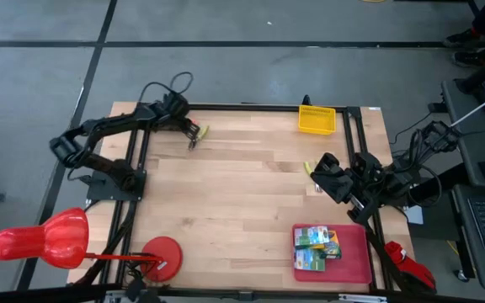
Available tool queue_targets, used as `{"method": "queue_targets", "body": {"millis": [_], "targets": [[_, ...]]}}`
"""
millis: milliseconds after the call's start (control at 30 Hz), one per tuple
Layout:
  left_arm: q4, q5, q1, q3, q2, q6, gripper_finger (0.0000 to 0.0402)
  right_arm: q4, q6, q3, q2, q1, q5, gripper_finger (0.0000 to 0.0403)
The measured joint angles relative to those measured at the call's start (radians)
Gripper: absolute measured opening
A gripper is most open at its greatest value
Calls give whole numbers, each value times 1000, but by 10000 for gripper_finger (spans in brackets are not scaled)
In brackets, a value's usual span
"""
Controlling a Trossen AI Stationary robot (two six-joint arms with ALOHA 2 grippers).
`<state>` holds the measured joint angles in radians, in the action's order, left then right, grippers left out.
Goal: Pick & Place School Supplies
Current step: Put the orange eraser into the black bin
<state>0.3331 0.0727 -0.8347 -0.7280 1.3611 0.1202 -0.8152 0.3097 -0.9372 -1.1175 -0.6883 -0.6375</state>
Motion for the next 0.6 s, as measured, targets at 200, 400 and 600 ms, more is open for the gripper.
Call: {"method": "queue_targets", "body": {"millis": [200, 400, 600], "targets": [[0, 62, -71, 62, -115, 92, 76, 1, 20, 0, 0, 22, 29, 39], [64, 131, -117, 67, -158, 134, 79, 0, 22, 0, 0, 24, 36, 39], [126, 173, -157, 68, -151, 207, 79, 0, 21, 0, 0, 24, 36, 39]]}}
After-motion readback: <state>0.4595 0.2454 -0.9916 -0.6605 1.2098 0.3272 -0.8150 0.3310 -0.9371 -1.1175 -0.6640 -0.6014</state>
